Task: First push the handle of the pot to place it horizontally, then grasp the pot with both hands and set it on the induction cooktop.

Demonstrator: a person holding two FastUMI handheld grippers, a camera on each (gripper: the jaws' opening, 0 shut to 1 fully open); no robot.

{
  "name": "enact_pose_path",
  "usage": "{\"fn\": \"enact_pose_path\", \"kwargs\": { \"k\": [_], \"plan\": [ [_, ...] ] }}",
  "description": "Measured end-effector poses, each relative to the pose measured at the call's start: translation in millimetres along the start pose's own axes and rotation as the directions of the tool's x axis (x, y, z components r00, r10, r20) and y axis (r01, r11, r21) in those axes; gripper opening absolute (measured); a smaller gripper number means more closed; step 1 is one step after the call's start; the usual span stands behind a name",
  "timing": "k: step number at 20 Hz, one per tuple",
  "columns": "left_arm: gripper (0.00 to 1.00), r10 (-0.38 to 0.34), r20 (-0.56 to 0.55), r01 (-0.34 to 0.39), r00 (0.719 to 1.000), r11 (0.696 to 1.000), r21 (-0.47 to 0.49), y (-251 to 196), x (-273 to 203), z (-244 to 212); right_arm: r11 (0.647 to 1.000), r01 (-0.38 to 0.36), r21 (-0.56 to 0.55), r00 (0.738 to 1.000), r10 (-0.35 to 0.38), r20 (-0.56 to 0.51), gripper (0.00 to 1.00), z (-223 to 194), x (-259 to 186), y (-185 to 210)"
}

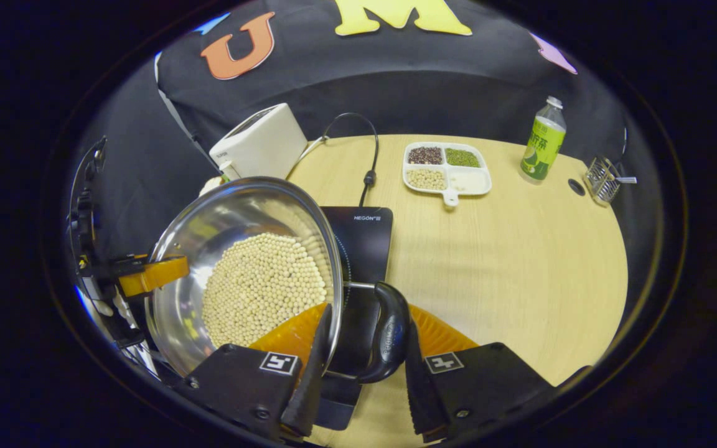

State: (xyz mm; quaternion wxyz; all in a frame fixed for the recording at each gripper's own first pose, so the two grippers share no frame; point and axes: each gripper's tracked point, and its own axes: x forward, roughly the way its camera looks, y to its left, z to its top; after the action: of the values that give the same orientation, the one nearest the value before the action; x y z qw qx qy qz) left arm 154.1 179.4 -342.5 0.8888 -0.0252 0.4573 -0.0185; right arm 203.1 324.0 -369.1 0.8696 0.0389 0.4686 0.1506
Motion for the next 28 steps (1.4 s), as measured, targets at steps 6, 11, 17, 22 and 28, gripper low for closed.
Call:
{"fn": "enact_pose_path", "kwargs": {
  "k": [6, 11, 17, 22, 28],
  "plan": [
    [0.65, -0.016, -0.017, 0.016, 1.000, 1.000, -0.003, -2, 12, -1, 1.000, 0.020, 0.001, 1.000, -0.020, -0.017, 0.58, -3, 6, -3],
    [0.66, -0.041, -0.025, 0.041, 0.999, 0.999, -0.016, -3, 17, -5, 1.000, 0.029, -0.005, 0.999, -0.029, -0.013, 0.58, -1, 6, -5],
    [0.66, -0.064, -0.020, 0.064, 0.998, 0.998, -0.015, -5, 22, -6, 0.999, 0.047, -0.010, 0.999, -0.047, 0.000, 0.58, 0, 5, -7],
    [0.66, -0.079, 0.040, 0.079, 0.996, 0.997, -0.008, -6, 26, -3, 0.999, 0.043, -0.003, 0.999, -0.043, 0.012, 0.59, 1, 5, -6],
    [0.55, -0.181, 0.012, 0.180, 0.983, 0.962, -0.204, -27, 32, -25, 0.999, 0.032, 0.009, 0.999, -0.032, 0.038, 0.59, 2, 5, -5]
  ]
}}
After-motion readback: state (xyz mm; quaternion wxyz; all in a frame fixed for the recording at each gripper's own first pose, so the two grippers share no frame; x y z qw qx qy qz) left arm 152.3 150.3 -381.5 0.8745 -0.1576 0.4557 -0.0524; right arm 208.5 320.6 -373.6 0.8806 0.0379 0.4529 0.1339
